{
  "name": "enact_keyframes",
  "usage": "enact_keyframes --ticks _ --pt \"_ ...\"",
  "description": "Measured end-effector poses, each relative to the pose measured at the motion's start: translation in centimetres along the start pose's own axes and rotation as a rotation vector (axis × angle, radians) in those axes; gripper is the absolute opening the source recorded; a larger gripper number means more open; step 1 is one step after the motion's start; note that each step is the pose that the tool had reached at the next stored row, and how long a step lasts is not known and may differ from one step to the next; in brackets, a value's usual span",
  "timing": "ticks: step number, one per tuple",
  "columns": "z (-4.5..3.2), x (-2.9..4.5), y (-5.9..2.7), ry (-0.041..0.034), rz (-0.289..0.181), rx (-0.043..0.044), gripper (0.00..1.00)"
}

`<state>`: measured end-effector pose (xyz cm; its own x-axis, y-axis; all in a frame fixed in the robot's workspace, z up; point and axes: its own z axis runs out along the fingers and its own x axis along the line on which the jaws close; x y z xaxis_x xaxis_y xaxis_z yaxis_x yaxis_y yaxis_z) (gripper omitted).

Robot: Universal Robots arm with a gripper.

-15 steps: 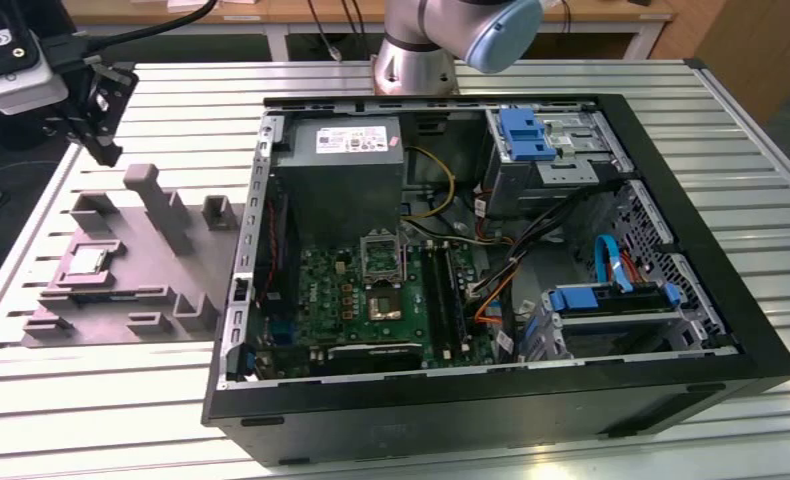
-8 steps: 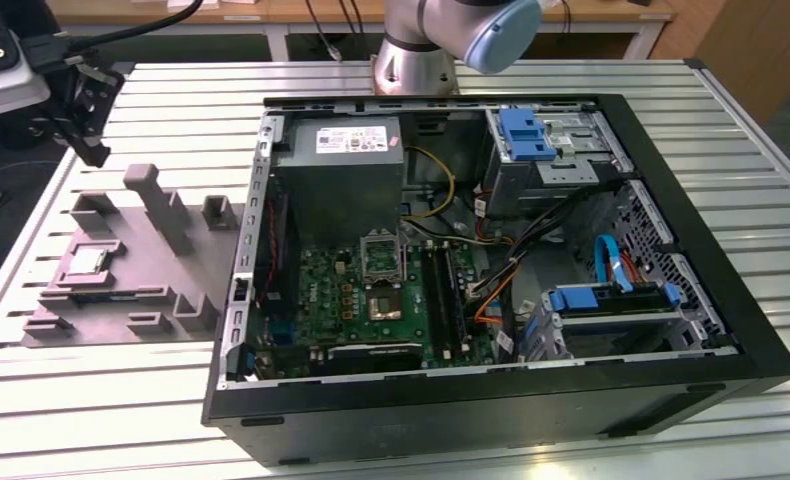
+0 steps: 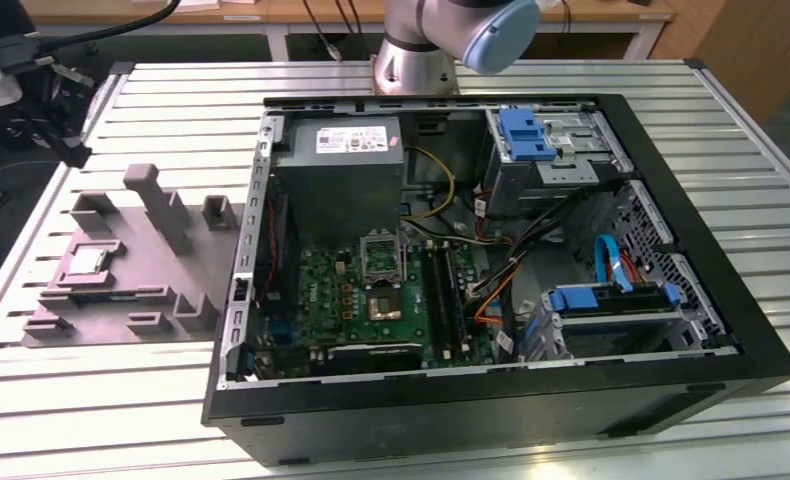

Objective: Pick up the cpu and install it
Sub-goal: 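Reach for the cpu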

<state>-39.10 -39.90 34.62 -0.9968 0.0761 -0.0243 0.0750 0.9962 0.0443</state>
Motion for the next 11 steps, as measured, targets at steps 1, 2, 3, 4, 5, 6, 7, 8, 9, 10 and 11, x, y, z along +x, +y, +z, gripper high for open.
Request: enact_keyframes --ticks 1,2,3,4,5,6,7,8,9,10,11 --pt "0.0 0.26 -0.02 0.0 0.0 0.0 0.11" --pt "-0.01 0.56 -0.04 0.0 0.0 0.0 0.11" --pt "-0.01 0.84 -0.06 -0.0001 0.0 -0.0001 0.11" --pt "-0.02 1.12 -0.08 0.0001 0.0 0.0 0.11" --pt "-0.02 1.4 -0.1 0.0 0.0 0.0 0.11" --pt "-0.02 1.65 -0.12 0.0 0.0 0.0 0.11" --pt "-0.02 1.88 -0.14 0.0 0.0 0.0 0.11" --pt "-0.02 2.11 -0.16 0.0 0.0 0.0 0.11" --pt "-0.03 2.35 -0.17 0.0001 0.0 0.0 0.11" --pt "-0.02 2.57 -0.19 -0.0001 0.0 -0.0001 0.11" --pt "-0.02 2.78 -0.21 0.0 0.0 0.0 0.11"
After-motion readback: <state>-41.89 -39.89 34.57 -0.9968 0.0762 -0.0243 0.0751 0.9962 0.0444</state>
